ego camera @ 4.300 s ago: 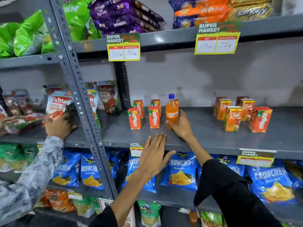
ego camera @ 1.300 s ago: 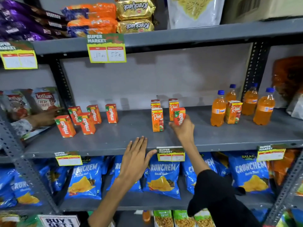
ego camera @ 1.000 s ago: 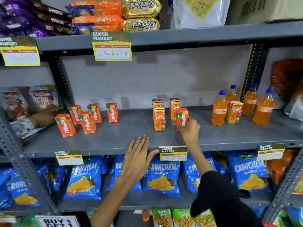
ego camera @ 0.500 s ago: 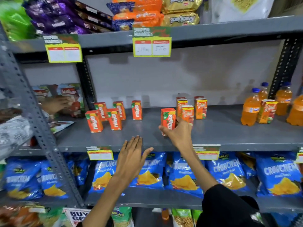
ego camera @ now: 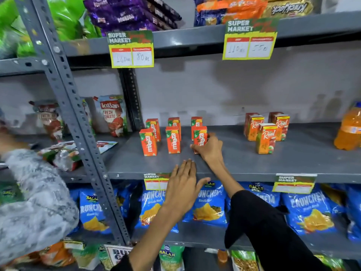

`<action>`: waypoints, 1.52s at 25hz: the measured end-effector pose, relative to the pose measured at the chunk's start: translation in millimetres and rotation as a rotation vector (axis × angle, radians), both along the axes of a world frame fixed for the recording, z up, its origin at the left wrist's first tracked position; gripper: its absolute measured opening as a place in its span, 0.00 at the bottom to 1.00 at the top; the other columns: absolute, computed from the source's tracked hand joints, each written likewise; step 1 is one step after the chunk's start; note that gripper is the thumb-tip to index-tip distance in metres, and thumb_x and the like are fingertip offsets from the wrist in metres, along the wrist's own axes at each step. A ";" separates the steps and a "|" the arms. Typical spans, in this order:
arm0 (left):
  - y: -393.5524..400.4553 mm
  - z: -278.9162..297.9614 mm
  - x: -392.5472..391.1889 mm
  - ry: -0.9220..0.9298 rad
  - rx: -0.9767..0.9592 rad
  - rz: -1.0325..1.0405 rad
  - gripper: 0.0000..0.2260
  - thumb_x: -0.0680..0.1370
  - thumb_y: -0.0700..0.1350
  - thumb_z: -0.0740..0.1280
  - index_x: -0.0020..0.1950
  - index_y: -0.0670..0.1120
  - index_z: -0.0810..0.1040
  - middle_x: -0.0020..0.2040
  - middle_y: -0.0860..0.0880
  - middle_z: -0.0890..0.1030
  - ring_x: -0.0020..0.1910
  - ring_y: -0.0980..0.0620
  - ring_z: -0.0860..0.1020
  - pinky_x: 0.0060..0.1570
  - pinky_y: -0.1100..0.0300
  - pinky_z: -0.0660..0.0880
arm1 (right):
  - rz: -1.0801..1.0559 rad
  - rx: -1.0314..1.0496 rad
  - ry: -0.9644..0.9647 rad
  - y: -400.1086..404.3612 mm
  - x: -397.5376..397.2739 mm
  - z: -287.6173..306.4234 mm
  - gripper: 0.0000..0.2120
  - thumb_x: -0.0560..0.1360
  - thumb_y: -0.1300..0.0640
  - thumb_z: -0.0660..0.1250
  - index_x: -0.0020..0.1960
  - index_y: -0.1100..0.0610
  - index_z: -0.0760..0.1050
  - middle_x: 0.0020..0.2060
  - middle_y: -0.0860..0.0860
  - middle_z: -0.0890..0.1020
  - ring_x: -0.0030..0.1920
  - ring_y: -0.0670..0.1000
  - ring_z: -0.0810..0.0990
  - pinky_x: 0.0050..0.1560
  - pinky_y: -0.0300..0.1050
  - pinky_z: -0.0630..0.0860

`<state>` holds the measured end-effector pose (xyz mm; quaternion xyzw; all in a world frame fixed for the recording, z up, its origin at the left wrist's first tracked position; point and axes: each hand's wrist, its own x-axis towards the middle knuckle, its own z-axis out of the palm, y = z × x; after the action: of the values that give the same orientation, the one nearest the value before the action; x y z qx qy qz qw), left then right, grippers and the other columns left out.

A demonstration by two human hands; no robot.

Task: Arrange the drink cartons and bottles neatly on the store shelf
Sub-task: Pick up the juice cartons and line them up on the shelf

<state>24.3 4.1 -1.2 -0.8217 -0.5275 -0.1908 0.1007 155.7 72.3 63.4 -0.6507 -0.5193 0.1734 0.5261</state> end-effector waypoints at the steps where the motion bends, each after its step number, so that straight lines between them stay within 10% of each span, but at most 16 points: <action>1: 0.5 -0.1 -0.5 -0.005 0.002 0.001 0.42 0.80 0.68 0.37 0.72 0.39 0.72 0.70 0.41 0.77 0.71 0.44 0.74 0.71 0.47 0.69 | -0.011 -0.006 -0.007 3.5 -1.3 -0.2 0.28 0.64 0.54 0.81 0.58 0.63 0.75 0.49 0.57 0.85 0.47 0.52 0.82 0.36 0.30 0.68; 12: -6.4 -3.3 13.1 0.071 0.055 0.073 0.36 0.81 0.64 0.45 0.70 0.37 0.73 0.68 0.38 0.78 0.69 0.40 0.75 0.69 0.43 0.71 | 0.054 0.044 -0.001 -21.1 18.4 -4.3 0.35 0.65 0.52 0.80 0.66 0.60 0.67 0.54 0.58 0.81 0.53 0.53 0.80 0.44 0.33 0.72; 16: -16.9 0.9 46.5 0.058 0.059 0.075 0.33 0.82 0.61 0.45 0.70 0.38 0.73 0.68 0.38 0.78 0.69 0.39 0.74 0.70 0.43 0.69 | 0.015 0.186 -0.017 -64.7 79.6 -4.2 0.18 0.72 0.55 0.74 0.58 0.60 0.74 0.45 0.54 0.82 0.45 0.51 0.82 0.47 0.44 0.80; 19: -30.8 0.7 95.4 0.036 0.036 0.075 0.32 0.83 0.61 0.44 0.70 0.38 0.73 0.68 0.38 0.77 0.69 0.38 0.73 0.70 0.41 0.68 | -0.075 0.275 -0.054 -97.2 141.7 -2.1 0.05 0.76 0.59 0.69 0.50 0.60 0.78 0.37 0.50 0.81 0.35 0.47 0.79 0.39 0.32 0.77; 24: -58.4 -0.3 198.8 0.010 0.056 0.053 0.31 0.83 0.60 0.45 0.68 0.39 0.74 0.66 0.39 0.79 0.67 0.38 0.74 0.69 0.41 0.69 | -0.246 0.293 -0.080 -136.2 279.6 -4.5 0.03 0.75 0.61 0.66 0.46 0.60 0.79 0.32 0.50 0.80 0.31 0.47 0.76 0.39 0.40 0.75; 31: -65.8 -3.8 257.8 0.007 0.081 0.086 0.25 0.84 0.53 0.46 0.67 0.39 0.74 0.64 0.37 0.78 0.66 0.37 0.74 0.68 0.40 0.69 | -0.520 0.044 -0.077 -133.0 453.8 -19.5 0.24 0.73 0.62 0.70 0.64 0.70 0.65 0.60 0.69 0.73 0.62 0.70 0.71 0.61 0.58 0.67; 38: -65.2 -9.5 256.4 -0.004 0.109 0.101 0.25 0.84 0.53 0.47 0.70 0.39 0.73 0.68 0.38 0.77 0.69 0.38 0.74 0.70 0.41 0.69 | -0.463 -0.182 -0.157 -92.9 497.9 -16.5 0.43 0.70 0.55 0.76 0.73 0.70 0.54 0.70 0.69 0.65 0.70 0.70 0.64 0.71 0.64 0.61</action>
<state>280.7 -61.0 -10.7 -0.7869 -0.5573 -0.2158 0.1537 653.6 -20.6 46.8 -0.8084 -0.3778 0.0433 0.4492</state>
